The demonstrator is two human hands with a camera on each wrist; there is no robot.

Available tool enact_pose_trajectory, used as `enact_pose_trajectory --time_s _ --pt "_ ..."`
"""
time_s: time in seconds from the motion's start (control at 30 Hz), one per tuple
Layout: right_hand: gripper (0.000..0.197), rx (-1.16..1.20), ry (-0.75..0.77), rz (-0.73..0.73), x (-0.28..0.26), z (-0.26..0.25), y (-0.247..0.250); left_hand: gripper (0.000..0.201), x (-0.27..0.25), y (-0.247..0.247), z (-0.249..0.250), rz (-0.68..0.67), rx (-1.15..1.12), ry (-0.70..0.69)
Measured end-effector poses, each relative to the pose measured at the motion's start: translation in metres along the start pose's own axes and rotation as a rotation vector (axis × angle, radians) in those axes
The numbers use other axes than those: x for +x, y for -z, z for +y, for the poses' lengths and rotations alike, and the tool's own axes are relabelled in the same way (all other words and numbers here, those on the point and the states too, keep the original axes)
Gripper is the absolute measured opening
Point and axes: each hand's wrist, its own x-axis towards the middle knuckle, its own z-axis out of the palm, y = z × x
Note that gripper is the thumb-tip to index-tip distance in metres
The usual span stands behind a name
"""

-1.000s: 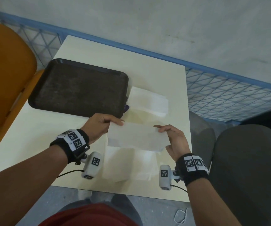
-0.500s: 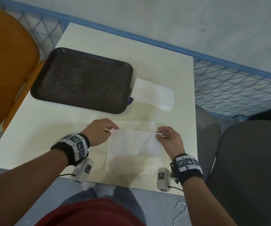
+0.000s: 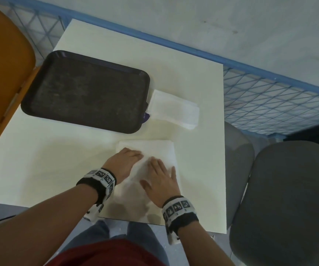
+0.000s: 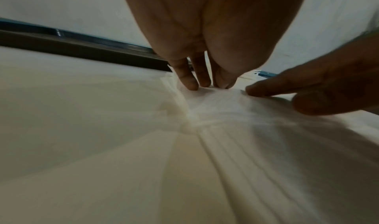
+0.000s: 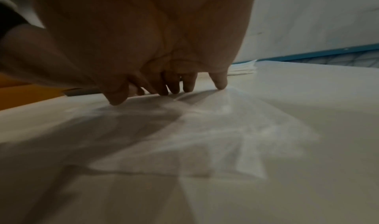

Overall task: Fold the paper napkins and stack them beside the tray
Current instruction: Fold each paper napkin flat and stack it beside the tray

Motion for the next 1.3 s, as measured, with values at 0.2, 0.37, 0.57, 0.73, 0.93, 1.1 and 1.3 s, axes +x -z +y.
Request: enact_pose_trajectory --time_s 0.2,0.37,0.57,0.73,0.93,1.1,1.3 --pt "0.070 0.022 -0.181 -0.013 -0.013 0.064 0.014 0.044 0.014 0.014 0.000 0.045 -0.066 0.187" --pt "0.070 0.103 -0.085 0.153 -0.004 0.061 0.027 0.006 0.021 0.039 0.008 0.027 -0.137 0.129" --pt "0.025 0.282 0.141 0.229 0.027 0.039 0.066 0.016 0.005 0.065 0.010 0.330 -0.458 0.124" --pt "0.028 0.409 0.008 0.225 0.060 0.072 0.127 0.036 -0.001 0.041 -0.019 0.338 -0.369 0.449" --pt "0.018 0.400 -0.077 0.287 0.116 0.114 0.182 0.031 0.005 0.031 -0.019 0.158 -0.173 0.449" --pt "0.022 0.292 -0.092 0.271 0.166 0.128 0.211 0.030 0.015 0.035 -0.017 0.143 -0.267 0.487" --pt "0.036 0.009 -0.067 0.256 0.213 0.135 0.209 0.007 0.019 0.044 -0.017 0.107 -0.244 0.498"
